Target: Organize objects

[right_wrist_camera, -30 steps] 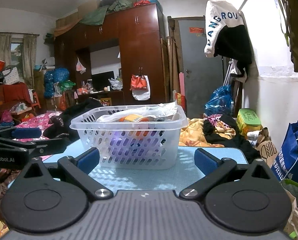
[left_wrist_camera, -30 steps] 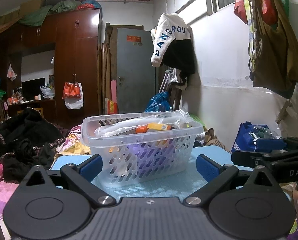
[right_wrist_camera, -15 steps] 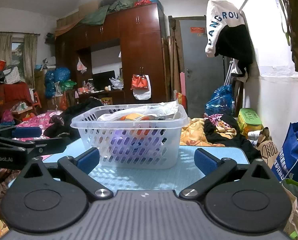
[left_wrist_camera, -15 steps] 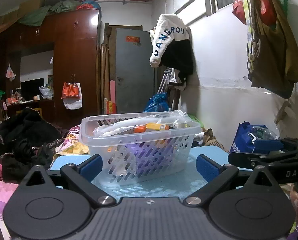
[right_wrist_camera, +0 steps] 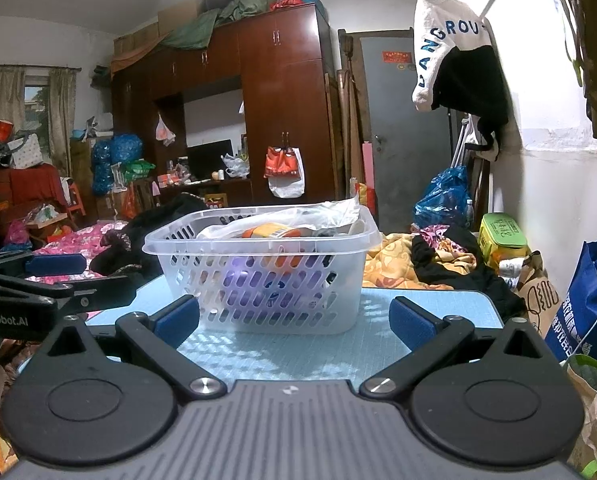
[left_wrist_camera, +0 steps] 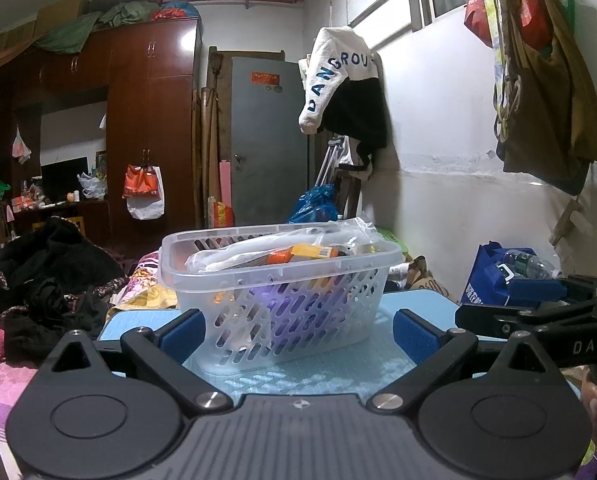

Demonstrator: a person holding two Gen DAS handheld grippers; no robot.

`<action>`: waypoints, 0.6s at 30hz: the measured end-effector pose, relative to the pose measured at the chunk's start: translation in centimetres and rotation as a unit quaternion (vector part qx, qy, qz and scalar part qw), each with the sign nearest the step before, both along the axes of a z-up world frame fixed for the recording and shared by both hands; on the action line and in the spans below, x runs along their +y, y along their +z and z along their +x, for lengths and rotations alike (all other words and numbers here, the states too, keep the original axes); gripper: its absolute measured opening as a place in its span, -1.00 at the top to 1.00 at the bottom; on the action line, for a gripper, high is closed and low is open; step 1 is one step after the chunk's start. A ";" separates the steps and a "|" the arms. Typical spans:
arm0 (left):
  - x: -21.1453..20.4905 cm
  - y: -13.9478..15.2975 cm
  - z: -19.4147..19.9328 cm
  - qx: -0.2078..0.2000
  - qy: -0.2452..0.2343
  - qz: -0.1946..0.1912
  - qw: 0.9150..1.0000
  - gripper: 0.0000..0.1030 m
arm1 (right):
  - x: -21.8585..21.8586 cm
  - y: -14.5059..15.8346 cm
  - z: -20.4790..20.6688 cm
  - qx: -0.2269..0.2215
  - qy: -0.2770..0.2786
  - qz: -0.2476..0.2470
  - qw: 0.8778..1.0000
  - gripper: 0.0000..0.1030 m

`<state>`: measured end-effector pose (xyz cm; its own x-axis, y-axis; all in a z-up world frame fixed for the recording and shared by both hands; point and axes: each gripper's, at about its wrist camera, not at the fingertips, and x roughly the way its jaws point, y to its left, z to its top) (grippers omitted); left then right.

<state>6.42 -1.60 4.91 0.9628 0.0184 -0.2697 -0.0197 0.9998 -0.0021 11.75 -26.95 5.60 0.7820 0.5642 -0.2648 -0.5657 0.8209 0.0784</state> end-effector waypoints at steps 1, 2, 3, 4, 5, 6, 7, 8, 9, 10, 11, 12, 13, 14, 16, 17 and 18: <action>0.0 0.0 0.1 0.000 0.000 0.000 1.000 -0.96 | 0.0 0.0 0.0 0.000 0.000 0.000 1.000 -1.00; 0.0 0.0 0.1 0.001 0.000 -0.001 1.000 -0.96 | 0.1 0.0 0.0 0.000 0.001 -0.001 1.000 -1.00; 0.0 0.0 0.1 0.001 0.000 -0.001 1.000 -0.96 | 0.1 -0.1 0.0 0.000 0.001 -0.002 1.000 -1.00; 0.1 -0.1 0.1 0.002 0.000 -0.001 1.000 -0.96 | 0.1 -0.1 0.0 0.000 0.001 -0.002 1.000 -1.00; 0.1 -0.1 0.1 0.002 0.000 -0.001 1.000 -0.96 | 0.1 -0.1 0.0 0.000 0.001 -0.002 1.000 -1.00; 0.1 -0.2 0.1 0.003 0.000 -0.001 1.000 -0.96 | 0.1 -0.1 0.0 0.000 0.001 -0.002 1.000 -1.00; 0.2 -0.2 0.1 0.003 0.000 -0.001 1.000 -0.96 | 0.1 -0.1 -0.1 0.001 0.001 -0.002 1.000 -1.00; 0.2 -0.2 0.1 0.004 -0.001 -0.002 1.000 -0.96 | 0.1 -0.1 -0.1 0.000 0.001 -0.002 1.000 -1.00; 0.2 -0.3 0.1 0.004 -0.001 -0.002 1.000 -0.96 | 0.1 -0.2 -0.1 0.000 0.001 -0.002 1.000 -1.00; 0.2 -0.3 0.1 0.004 -0.001 -0.002 1.000 -0.96 | 0.1 -0.1 -0.1 0.000 0.001 -0.001 1.000 -1.00; 0.2 -0.3 0.1 0.004 -0.001 -0.002 1.000 -0.96 | 0.1 -0.2 -0.1 0.000 0.002 -0.001 1.000 -1.00; 0.2 -0.3 0.1 0.005 -0.001 -0.002 1.000 -0.96 | 0.1 -0.1 -0.1 0.001 0.002 -0.001 1.000 -1.00; 0.2 -0.3 0.2 0.005 -0.001 -0.002 1.000 -0.96 | 0.1 -0.1 -0.1 0.001 0.002 -0.001 1.000 -1.00; 0.2 -0.3 0.2 0.005 -0.002 -0.002 1.000 -0.96 | 0.1 -0.1 0.0 0.001 0.003 0.000 1.000 -1.00; 0.2 -0.3 0.2 0.005 -0.002 -0.002 1.000 -0.96 | 0.1 -0.1 0.0 0.001 0.002 -0.001 1.000 -1.00; 0.2 -0.3 0.2 0.005 -0.002 -0.002 1.000 -0.96 | 0.1 -0.2 0.0 0.002 0.002 -0.001 1.000 -1.00; 0.2 -0.3 0.3 0.006 -0.002 -0.002 1.000 -0.96 | 0.1 -0.2 0.0 0.002 0.003 -0.001 1.000 -1.00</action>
<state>6.69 -1.42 4.59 0.9598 0.0133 -0.2805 -0.0155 0.9999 -0.0058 11.74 -26.83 5.43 0.7778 0.5680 -0.2690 -0.5696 0.8180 0.0802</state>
